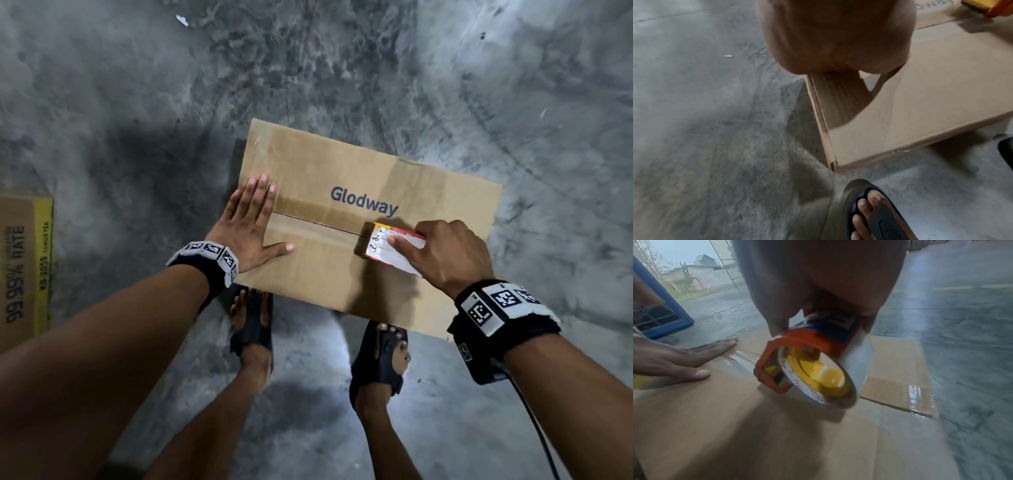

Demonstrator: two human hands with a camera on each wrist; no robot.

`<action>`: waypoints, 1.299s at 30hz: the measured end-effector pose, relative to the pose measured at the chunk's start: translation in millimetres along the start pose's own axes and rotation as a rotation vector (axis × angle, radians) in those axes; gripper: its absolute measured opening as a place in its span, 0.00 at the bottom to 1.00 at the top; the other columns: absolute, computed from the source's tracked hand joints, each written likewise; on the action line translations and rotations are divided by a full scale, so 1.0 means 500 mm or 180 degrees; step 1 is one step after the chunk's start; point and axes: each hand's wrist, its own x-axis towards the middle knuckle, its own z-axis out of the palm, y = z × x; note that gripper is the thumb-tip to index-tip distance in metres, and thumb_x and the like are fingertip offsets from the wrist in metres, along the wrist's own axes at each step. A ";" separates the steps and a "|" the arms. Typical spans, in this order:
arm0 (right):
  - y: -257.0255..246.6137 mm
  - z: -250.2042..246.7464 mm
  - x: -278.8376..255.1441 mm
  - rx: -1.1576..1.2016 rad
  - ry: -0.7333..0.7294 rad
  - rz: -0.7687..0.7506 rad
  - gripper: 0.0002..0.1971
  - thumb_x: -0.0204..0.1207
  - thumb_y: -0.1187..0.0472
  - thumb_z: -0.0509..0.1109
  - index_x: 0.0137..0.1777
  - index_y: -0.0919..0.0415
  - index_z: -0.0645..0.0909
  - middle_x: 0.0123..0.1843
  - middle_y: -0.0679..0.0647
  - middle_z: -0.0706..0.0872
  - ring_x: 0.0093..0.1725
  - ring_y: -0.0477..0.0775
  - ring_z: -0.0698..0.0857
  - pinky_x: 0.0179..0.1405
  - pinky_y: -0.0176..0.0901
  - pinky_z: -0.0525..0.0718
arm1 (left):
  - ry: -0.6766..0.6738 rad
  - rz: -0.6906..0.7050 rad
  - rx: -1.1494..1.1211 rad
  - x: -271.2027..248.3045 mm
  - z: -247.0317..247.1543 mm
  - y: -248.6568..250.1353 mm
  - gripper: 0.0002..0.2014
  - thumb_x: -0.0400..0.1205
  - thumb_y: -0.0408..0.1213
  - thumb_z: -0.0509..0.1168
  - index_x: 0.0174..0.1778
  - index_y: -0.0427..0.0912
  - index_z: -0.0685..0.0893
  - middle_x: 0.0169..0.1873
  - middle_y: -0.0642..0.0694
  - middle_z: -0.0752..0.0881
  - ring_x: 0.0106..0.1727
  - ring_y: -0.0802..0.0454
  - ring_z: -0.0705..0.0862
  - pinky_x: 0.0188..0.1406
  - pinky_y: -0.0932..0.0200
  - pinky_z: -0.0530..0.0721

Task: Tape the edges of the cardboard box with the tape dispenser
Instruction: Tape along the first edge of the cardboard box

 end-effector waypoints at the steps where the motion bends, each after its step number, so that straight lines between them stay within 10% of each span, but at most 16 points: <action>1: -0.002 0.002 0.002 -0.0044 -0.0016 0.0001 0.28 0.79 0.31 0.63 0.54 0.55 0.88 0.51 0.65 0.89 0.53 0.69 0.87 0.43 0.51 0.76 | 0.0010 0.0004 -0.0016 0.001 0.000 -0.001 0.55 0.75 0.78 0.41 0.84 0.39 0.30 0.84 0.41 0.28 0.84 0.45 0.27 0.85 0.44 0.36; 13: -0.045 -0.004 0.013 -0.0392 0.0028 -0.0203 0.25 0.83 0.40 0.64 0.59 0.62 0.85 0.58 0.65 0.87 0.57 0.69 0.87 0.43 0.49 0.70 | 0.0273 0.0439 -0.0158 0.005 0.022 0.197 0.36 0.88 0.56 0.38 0.85 0.37 0.34 0.85 0.39 0.33 0.86 0.42 0.32 0.86 0.42 0.45; 39: 0.184 -0.046 -0.028 -0.0144 -0.0082 0.0137 0.28 0.81 0.34 0.62 0.58 0.59 0.87 0.55 0.66 0.87 0.57 0.68 0.86 0.51 0.52 0.79 | 0.0092 0.0185 -0.0057 0.030 0.049 0.238 0.44 0.84 0.66 0.41 0.85 0.40 0.33 0.85 0.43 0.30 0.85 0.46 0.29 0.85 0.45 0.37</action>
